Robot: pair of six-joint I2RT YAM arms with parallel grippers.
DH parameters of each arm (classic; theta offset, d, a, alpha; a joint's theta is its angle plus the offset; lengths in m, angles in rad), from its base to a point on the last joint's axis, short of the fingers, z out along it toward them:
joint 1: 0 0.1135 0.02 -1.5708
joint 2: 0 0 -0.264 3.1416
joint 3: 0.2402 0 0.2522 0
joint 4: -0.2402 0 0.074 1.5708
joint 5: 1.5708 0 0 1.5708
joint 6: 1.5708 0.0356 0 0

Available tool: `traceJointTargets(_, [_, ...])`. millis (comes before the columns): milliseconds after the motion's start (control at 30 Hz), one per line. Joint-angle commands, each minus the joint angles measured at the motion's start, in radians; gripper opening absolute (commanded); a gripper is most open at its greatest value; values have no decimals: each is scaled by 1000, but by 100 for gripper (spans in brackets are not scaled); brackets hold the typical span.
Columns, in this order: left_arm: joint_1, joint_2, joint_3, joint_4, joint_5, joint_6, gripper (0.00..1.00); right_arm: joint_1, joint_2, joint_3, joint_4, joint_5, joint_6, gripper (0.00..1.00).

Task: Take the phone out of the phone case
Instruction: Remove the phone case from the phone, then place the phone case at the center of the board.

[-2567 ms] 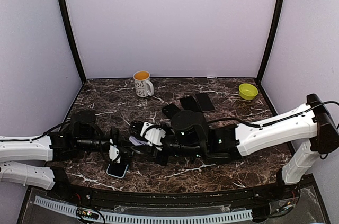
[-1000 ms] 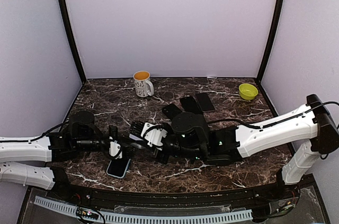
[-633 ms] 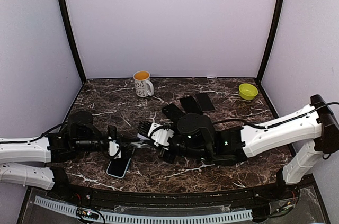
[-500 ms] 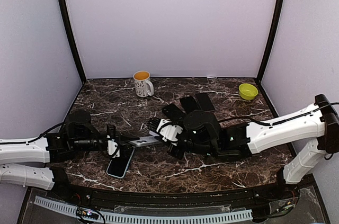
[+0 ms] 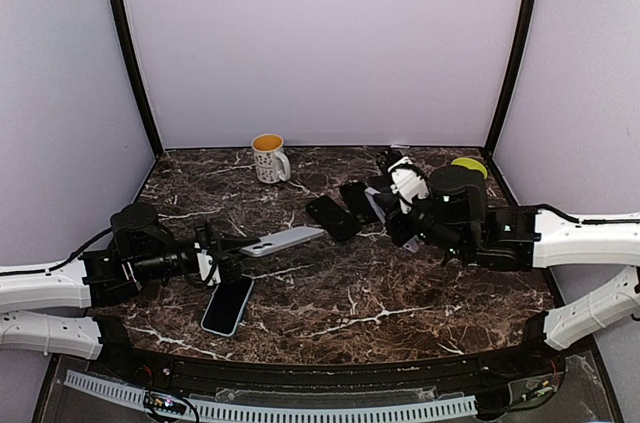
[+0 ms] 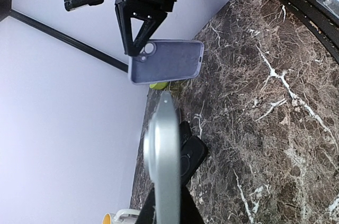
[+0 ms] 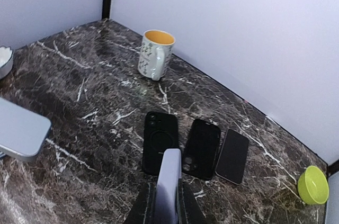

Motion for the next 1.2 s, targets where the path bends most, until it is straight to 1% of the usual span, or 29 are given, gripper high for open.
traceJointTargets(0, [3, -27, 24, 90, -1, 0, 0, -54, -80, -50, 62, 115, 207, 0])
traceJointTargets(67, [3, -26, 23, 89, -3, -1, 0, -90, -122, -84, 69, 140, 311, 0])
traceJointTargets(133, [3, -22, 24, 89, -2, -1, 0, -137, -167, -126, 79, 131, 410, 0])
traceJointTargets(367, [3, -16, 26, 86, -4, -3, 0, -319, -305, -297, 160, 16, 694, 0])
traceJointTargets(467, [3, -12, 27, 85, -4, -2, 0, -364, -329, -337, 191, 0, 767, 0])
traceJointTargets(633, [3, 3, 28, 86, -6, -7, 0, -412, -354, -368, 187, 25, 855, 0])
traceJointTargets(700, [3, 7, 28, 81, -4, -6, 0, -431, -355, -394, 211, 25, 890, 0])
traceJointTargets(800, [4, 10, 29, 80, 3, -9, 0, -464, -327, -435, 272, 6, 952, 0])
traceJointTargets(900, [4, 14, 28, 78, 3, -8, 0, -491, -269, -456, 369, -31, 1000, 0])
traceJointTargets(1000, [3, 19, 29, 76, 9, -7, 0, -524, -175, -440, 478, -96, 1030, 0])
traceJointTargets(1167, [4, 20, 28, 71, 5, -5, 0, -567, 1, -397, 601, -218, 1069, 0])
